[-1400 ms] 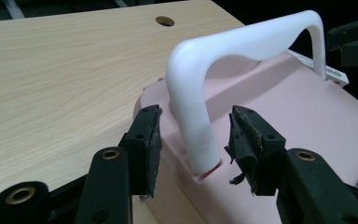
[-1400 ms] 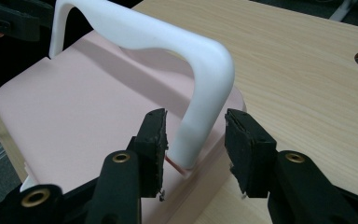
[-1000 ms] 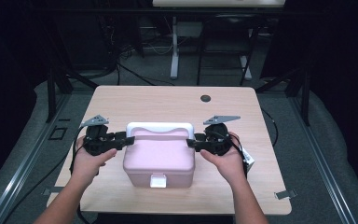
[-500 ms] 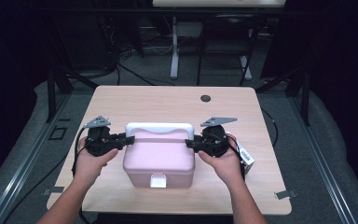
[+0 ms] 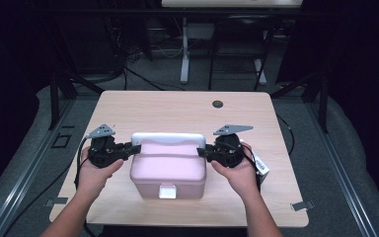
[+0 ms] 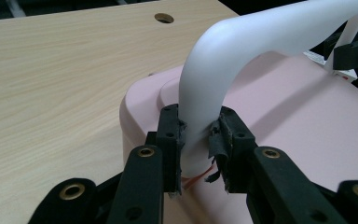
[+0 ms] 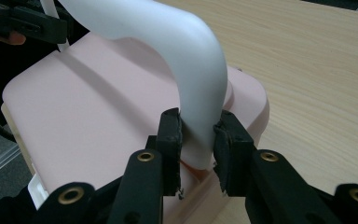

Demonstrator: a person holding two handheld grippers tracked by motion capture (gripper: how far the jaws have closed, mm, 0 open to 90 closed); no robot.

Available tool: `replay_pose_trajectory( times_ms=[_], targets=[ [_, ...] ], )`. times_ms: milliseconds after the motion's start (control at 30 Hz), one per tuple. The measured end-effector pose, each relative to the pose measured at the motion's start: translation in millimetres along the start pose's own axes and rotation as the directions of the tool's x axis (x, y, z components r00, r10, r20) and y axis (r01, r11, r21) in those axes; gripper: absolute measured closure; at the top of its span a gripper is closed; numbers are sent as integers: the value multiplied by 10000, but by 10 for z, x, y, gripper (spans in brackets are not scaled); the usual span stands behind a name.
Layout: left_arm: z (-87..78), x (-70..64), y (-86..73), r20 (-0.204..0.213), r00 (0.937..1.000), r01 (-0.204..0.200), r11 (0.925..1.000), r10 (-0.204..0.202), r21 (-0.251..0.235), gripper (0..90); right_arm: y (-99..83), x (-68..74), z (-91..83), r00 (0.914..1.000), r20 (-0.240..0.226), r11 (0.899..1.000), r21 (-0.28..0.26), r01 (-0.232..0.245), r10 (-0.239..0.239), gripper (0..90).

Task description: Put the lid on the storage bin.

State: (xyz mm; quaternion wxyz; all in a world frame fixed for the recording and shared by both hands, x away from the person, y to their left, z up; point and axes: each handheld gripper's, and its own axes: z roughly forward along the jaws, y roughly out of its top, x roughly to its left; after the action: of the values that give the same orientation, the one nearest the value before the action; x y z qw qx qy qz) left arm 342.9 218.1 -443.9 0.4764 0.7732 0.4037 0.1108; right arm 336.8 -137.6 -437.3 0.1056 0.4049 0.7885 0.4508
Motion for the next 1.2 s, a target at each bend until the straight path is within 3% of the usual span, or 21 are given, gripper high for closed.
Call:
replay_pose_trajectory(
  times_ms=[833, 1200],
  targets=[
    [-154, -123, 165, 44, 9999, -93, 9997, 94, -233, 738, 79, 37, -192, 9998, -182, 9981, -612, 55, -66, 738],
    [-150, -98, 244, 65, 10000, 36, 9997, -35, -233, 735, 106, 27, -237, 9994, -334, 9958, -909, -66, 36, 741]
  ],
)
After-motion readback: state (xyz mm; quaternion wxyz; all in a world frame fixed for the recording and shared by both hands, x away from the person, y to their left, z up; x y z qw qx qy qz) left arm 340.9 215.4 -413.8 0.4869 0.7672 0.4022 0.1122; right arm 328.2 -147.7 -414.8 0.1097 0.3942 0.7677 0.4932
